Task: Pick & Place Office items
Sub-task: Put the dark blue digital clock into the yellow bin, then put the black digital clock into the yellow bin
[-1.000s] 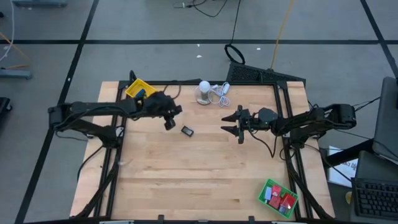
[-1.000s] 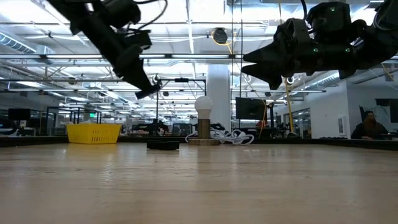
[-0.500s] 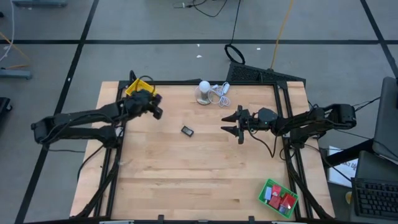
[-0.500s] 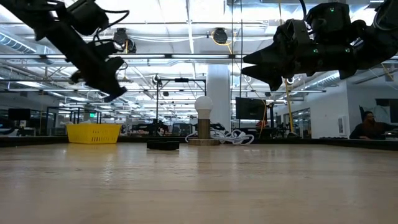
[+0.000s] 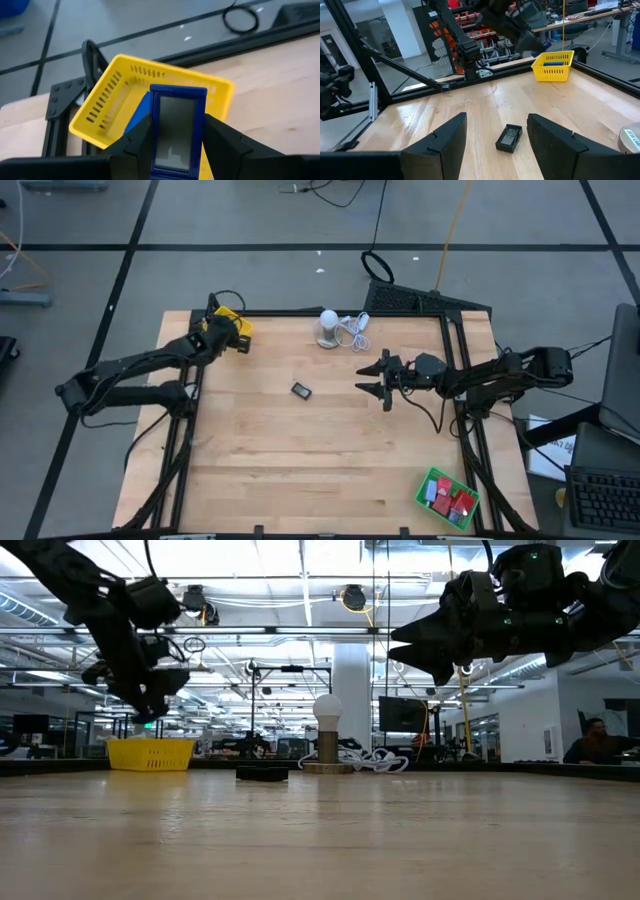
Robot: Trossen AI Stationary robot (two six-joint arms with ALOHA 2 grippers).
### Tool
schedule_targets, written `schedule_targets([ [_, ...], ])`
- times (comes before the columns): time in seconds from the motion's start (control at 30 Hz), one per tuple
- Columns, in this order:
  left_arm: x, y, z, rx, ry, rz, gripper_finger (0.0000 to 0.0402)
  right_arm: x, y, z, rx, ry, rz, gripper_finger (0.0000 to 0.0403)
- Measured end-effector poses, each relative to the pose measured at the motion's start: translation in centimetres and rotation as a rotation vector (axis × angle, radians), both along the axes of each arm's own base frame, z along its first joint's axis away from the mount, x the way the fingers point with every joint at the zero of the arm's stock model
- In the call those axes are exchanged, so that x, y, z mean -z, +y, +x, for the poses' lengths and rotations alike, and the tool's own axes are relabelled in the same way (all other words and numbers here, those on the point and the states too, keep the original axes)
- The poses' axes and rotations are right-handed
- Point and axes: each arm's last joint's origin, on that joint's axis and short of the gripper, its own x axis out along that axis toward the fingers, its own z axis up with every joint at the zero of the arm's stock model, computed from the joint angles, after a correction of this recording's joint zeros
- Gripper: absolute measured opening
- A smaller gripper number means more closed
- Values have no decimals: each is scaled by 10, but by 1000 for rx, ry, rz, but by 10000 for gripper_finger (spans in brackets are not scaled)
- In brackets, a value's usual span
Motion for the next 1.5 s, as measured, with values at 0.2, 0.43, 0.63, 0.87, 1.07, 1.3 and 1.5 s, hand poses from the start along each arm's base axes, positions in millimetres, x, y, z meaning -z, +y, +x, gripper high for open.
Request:
schedule_targets([
  [0.2,16,14,4,-35,60,-32,144,0,0,0,0,0,0,196],
  [0.43,26,21,10,-35,86,-45,145,0,0,0,0,0,-4,196],
  [0.63,35,24,13,-38,105,-67,145,0,0,0,0,1,-4,196],
  [0.87,37,25,14,-31,111,-66,155,0,0,0,0,1,-4,196],
  [1.07,35,24,13,-31,114,-67,218,0,0,0,1,2,-3,196],
  [1.3,25,22,18,138,98,-125,289,0,0,0,1,2,-3,196],
  [1.5,-9,13,40,402,-111,-153,304,0,0,0,1,2,-3,196],
])
